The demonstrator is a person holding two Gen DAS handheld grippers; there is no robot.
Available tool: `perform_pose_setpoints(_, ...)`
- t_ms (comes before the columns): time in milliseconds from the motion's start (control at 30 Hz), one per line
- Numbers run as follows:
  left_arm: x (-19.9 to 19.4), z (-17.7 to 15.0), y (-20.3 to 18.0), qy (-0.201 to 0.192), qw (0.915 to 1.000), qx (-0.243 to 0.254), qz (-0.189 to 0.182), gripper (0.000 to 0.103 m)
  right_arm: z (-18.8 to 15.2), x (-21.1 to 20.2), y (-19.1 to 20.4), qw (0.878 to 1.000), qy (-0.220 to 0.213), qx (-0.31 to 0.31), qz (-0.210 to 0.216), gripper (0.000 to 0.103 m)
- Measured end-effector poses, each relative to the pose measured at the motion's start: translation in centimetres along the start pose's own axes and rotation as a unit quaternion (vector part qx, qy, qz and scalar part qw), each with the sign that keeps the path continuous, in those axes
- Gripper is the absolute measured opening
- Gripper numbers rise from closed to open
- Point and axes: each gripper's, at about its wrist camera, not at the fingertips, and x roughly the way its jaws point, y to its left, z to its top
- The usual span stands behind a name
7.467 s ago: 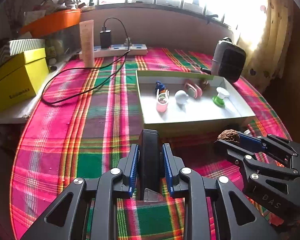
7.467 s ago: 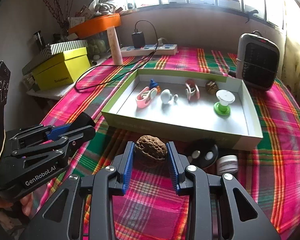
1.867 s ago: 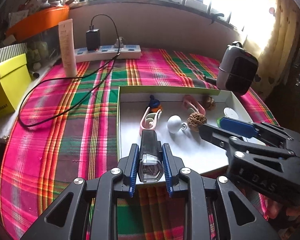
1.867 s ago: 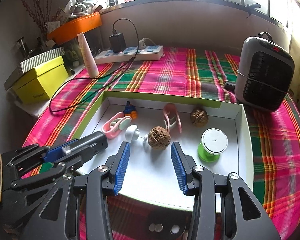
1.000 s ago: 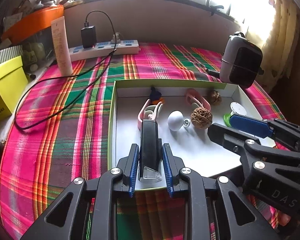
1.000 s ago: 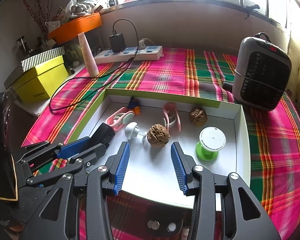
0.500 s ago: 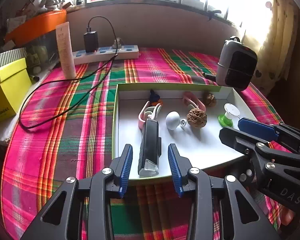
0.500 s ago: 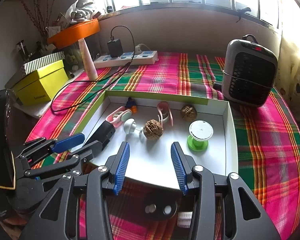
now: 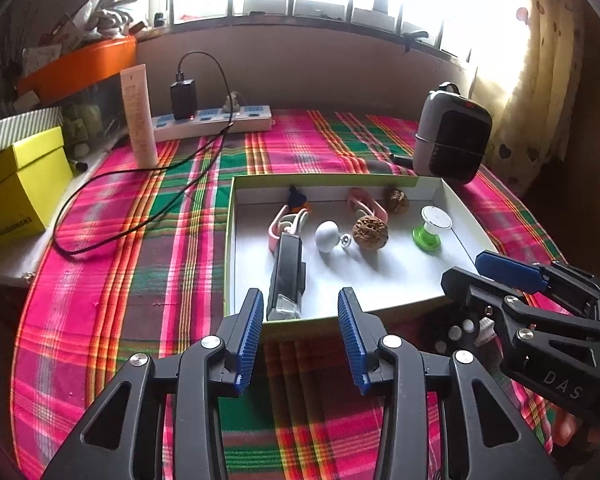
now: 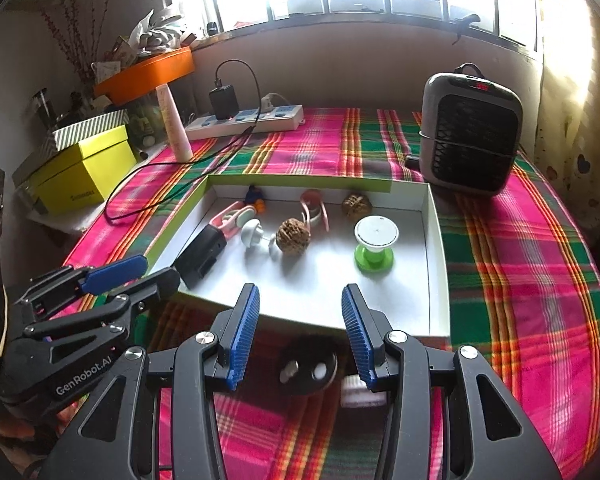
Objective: Organize objects
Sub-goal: 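Withdraw both open grippers from the tray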
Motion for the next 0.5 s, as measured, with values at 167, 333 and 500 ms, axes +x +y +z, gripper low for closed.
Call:
perform_pose_setpoints(167,-0.7,-0.5,-0.5,0.001,1.0000,0.005,-0.004,0.037,-0.9,-0.7,-0.1,1.000,-0.003,-0.003,-0.007,0.044)
perform_pose_setpoints(333,-1.2,-0.9,-1.1,-0.001,0.9999,0.010,-0.009,0.038,-1.8,-1.4,-0.6,1.000,-0.002,0.004,-0.006,0.045)
perform_pose_setpoints(500,-1.7,-1.3,-1.5,-0.003,0.9999,0.010,-0.010,0.038,-2.6,-2.1,-1.2,1.000,-0.002,0.008,-0.011,0.045)
